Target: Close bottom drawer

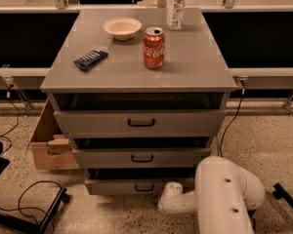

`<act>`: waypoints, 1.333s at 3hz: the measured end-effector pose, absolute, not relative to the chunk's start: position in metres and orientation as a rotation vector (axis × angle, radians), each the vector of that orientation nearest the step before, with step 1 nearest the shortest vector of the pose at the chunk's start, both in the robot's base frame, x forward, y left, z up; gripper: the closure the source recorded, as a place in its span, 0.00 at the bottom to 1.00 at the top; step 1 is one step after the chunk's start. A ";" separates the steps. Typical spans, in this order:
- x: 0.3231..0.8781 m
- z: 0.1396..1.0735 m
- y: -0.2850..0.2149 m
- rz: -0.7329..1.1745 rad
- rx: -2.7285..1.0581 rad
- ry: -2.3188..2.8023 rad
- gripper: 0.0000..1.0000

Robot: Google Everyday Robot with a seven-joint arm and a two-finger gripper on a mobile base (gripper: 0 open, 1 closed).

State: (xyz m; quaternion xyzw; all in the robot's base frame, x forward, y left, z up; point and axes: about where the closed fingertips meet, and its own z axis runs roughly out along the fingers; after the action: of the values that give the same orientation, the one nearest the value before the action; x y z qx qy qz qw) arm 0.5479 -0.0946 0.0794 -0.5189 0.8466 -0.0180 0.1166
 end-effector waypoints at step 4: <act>0.588 0.083 -0.120 -0.151 -1.502 2.463 0.36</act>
Offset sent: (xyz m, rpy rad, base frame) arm 0.0342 -0.0205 0.0051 -0.0384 -0.0435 -0.0078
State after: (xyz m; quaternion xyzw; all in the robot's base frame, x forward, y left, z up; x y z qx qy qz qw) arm 0.5882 -0.1202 0.0831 -0.5158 0.8458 -0.0518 0.1258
